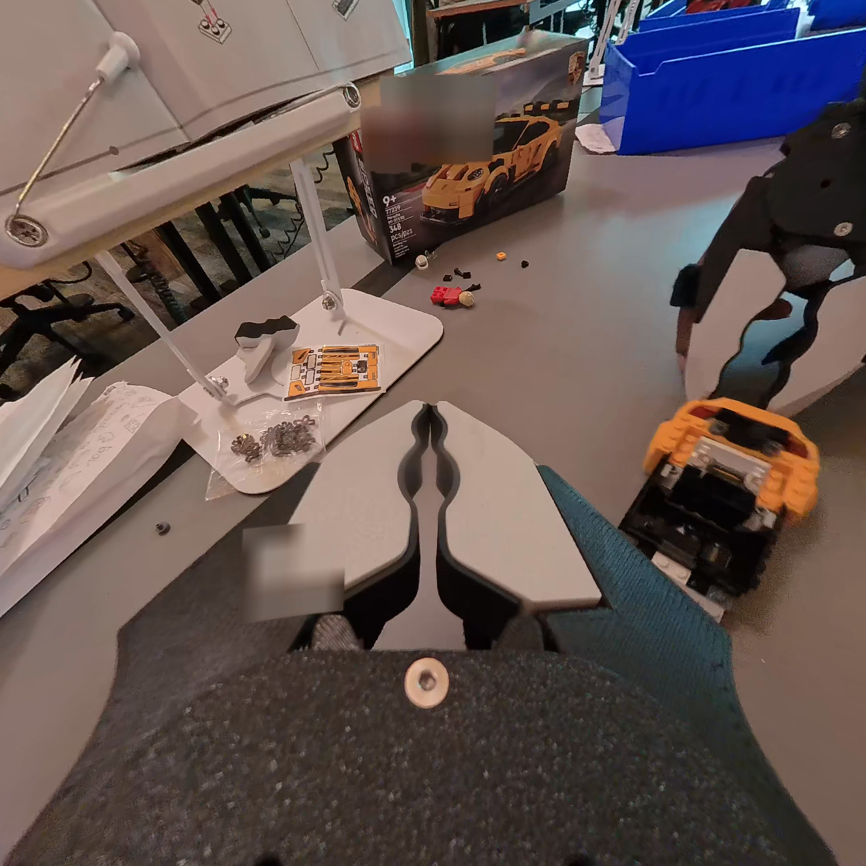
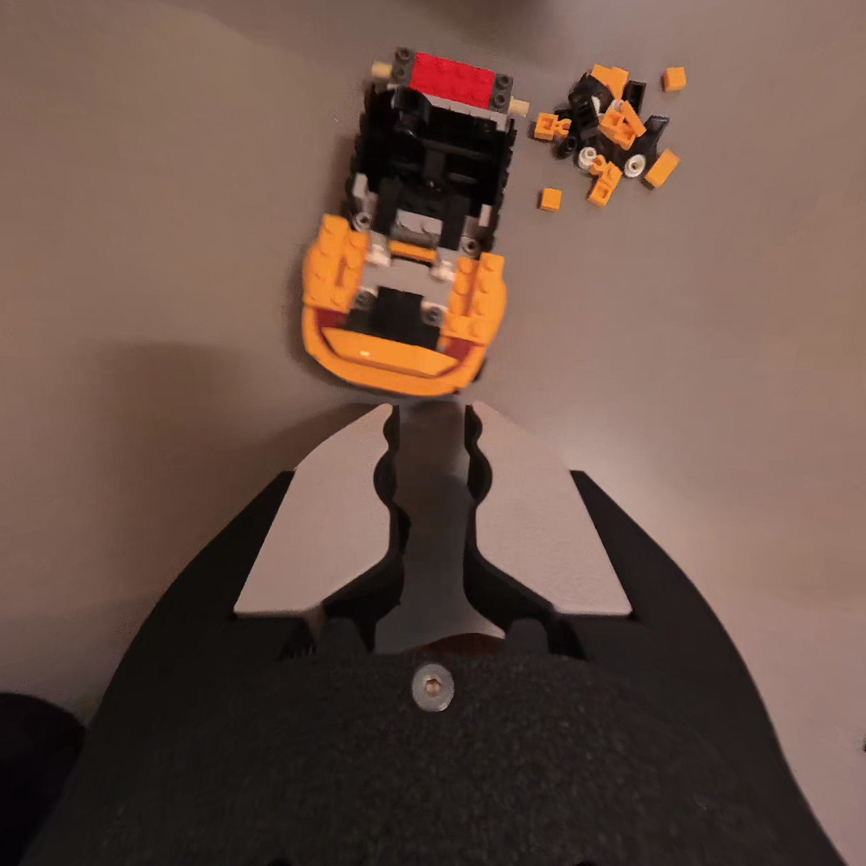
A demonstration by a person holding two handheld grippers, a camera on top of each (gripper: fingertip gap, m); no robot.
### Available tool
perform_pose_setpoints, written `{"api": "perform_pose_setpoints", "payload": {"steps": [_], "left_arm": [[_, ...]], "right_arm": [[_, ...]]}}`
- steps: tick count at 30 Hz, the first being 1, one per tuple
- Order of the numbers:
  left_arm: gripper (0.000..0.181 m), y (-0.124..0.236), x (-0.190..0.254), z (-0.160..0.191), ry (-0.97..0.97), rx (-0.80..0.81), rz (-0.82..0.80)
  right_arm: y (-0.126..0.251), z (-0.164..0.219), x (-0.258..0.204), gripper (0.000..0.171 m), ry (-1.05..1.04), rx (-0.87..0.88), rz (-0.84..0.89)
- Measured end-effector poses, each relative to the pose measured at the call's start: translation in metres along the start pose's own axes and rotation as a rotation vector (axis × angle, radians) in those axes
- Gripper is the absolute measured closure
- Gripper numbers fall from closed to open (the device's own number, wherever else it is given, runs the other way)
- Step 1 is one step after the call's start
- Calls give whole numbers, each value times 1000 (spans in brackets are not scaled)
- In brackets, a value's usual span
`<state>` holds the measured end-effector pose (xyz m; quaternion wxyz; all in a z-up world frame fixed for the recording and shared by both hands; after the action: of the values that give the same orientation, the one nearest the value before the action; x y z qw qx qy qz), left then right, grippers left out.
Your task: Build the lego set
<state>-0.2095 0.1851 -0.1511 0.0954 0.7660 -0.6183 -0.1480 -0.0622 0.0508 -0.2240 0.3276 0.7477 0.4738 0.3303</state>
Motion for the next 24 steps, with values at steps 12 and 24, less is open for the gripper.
{"api": "perform_pose_setpoints", "payload": {"steps": [12, 24], "left_arm": [[181, -3, 10, 7, -18, -82, 105], [181, -9, 11, 18, -10, -110, 112]], "right_arm": [[6, -46, -31, 73, -38, -27, 27], [-7, -6, -20, 86, 96, -280, -114]]}}
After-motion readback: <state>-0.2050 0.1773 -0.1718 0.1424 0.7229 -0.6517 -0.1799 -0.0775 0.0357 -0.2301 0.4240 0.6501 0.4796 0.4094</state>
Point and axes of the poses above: each gripper's, where its closed fingertips meet, y back along the fingers, z out of its underside, x = y × z across the jaws, the point moved 4 cm from there along y, back along the fingers, and after that the axes turned 8 degrees about z, right-handed, at the moved point
